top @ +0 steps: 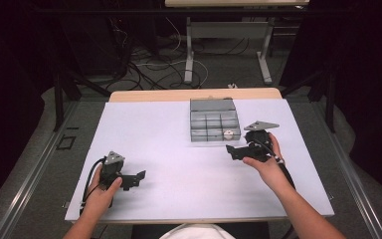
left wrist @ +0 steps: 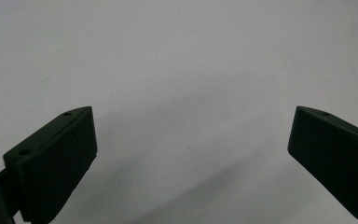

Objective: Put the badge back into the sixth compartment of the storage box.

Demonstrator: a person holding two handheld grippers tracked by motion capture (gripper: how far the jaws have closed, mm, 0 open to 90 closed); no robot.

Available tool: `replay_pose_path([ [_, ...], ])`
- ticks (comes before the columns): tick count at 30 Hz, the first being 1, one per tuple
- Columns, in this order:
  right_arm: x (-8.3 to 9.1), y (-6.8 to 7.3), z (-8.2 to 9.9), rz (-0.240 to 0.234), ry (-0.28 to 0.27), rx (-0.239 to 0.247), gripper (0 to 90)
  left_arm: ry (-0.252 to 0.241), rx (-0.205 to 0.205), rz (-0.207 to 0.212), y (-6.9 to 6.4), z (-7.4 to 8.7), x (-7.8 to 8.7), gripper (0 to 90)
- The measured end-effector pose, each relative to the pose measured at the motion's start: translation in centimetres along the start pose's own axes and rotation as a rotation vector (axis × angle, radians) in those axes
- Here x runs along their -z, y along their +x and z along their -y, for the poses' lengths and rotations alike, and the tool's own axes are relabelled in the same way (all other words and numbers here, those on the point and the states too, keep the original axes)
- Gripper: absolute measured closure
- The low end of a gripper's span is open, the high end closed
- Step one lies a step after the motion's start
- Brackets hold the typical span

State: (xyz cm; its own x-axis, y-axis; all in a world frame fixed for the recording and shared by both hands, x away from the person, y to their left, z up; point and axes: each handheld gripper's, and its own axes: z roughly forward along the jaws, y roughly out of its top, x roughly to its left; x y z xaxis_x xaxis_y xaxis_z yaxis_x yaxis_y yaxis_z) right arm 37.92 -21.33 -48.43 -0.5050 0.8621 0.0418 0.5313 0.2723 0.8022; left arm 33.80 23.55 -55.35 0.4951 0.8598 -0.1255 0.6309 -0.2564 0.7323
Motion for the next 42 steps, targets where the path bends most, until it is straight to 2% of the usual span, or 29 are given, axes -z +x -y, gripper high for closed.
replay_pose_path([
  [4, 0.9, -0.2, 0.8, 0.0, -0.002, -0.008, 0.0, 0.002, 0.002, -0.001, 0.0, 0.0, 0.0, 1.7],
  [5, 1.2, -0.2, 1.1, 0.001, 0.001, -0.023, 0.0, 0.002, 0.002, -0.002, 0.0, 0.0, 0.0, 1.7],
  [9, 2.0, -0.4, 2.0, 0.01, 0.005, -0.019, 0.0, 0.0, -0.008, -0.003, 0.0, 0.0, 0.0, 1.7],
  [23, 4.1, -1.7, 4.9, 0.025, 0.036, -0.035, 0.0, 0.002, 0.003, -0.003, 0.0, 0.0, 0.0, 1.7],
  [26, 4.2, -2.1, 5.6, 0.031, 0.039, -0.035, 0.0, 0.0, -0.008, -0.004, 0.0, 0.0, 0.0, 1.7],
  [30, 4.2, -2.6, 6.6, 0.063, 0.048, -0.03, 0.0, 0.002, 0.001, -0.003, -0.1, 0.0, 0.0, 1.7],
  [31, 4.0, -2.7, 6.8, 0.057, 0.046, -0.026, 0.0, 0.004, 0.002, -0.003, -0.1, 0.0, 0.0, 1.7],
  [34, 3.8, -3.1, 7.4, 0.052, 0.047, -0.04, 0.0, 0.001, 0.001, -0.003, -0.1, 0.0, 0.0, 1.7],
  [42, 3.4, -4.5, 8.7, 0.074, 0.053, -0.089, 0.0, 0.0, 0.0, -0.004, 0.0, 0.0, 0.1, 1.7],
])
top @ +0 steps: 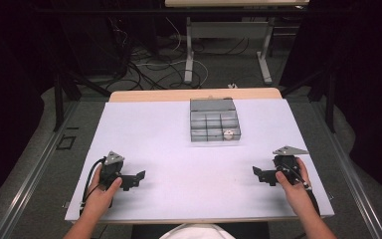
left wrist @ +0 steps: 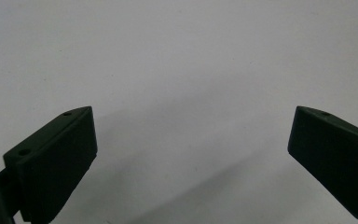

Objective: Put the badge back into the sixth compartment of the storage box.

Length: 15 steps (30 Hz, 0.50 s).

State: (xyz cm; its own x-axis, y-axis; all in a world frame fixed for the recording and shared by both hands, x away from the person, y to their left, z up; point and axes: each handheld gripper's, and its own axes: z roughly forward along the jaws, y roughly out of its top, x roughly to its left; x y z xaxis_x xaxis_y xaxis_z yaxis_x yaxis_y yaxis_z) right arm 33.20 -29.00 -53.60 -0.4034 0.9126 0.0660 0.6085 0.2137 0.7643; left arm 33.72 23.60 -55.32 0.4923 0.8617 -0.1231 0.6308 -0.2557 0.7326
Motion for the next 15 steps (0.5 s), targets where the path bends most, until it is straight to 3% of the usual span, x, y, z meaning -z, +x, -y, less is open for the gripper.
replay_pose_path([
  [9, 0.04, -0.66, 0.6, 0.027, -0.003, 0.004, 0.0, 0.001, -0.011, -0.003, 0.1, -0.07, 0.07, 1.7],
  [15, 0.06, -0.95, 0.8, 0.03, -0.009, -0.019, 0.0, 0.001, -0.002, 0.0, 0.07, -0.06, 0.05, 1.7],
])
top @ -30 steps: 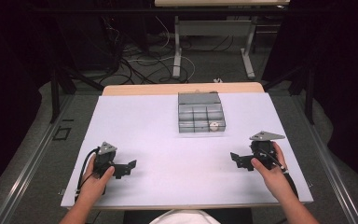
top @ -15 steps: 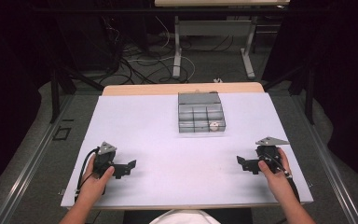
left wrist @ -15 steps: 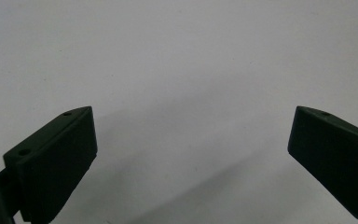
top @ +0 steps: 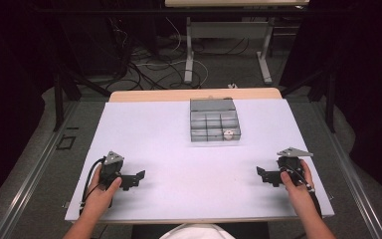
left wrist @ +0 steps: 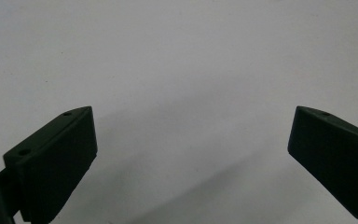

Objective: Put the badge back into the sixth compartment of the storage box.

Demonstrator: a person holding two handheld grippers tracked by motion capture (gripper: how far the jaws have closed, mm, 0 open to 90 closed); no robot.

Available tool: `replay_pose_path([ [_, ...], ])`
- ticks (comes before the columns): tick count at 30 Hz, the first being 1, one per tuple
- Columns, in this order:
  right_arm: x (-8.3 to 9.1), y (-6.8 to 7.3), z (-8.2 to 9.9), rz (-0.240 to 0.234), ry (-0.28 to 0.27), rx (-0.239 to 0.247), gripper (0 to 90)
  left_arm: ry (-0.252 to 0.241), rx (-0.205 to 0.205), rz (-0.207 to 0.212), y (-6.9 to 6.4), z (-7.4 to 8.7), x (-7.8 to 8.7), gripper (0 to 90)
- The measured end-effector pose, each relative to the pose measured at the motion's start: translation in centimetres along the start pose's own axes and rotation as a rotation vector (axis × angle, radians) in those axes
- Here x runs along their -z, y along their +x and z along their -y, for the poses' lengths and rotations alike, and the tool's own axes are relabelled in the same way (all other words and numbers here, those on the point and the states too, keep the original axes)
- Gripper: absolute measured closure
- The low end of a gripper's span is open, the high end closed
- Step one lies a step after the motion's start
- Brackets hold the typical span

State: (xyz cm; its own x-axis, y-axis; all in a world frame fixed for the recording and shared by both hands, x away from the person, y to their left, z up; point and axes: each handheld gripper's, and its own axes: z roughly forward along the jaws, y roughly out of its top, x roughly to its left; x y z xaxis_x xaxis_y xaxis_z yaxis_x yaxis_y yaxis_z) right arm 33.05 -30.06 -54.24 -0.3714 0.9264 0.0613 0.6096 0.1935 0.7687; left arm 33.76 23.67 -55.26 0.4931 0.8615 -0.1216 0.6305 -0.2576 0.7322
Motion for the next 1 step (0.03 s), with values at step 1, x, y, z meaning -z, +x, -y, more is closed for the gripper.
replay_pose_path([
  [1, -0.03, -0.01, 0.03, 0.0, 0.001, -0.001, 0.0, -0.004, 0.0, 0.001, 0.01, 0.0, -0.03, 1.7],
])
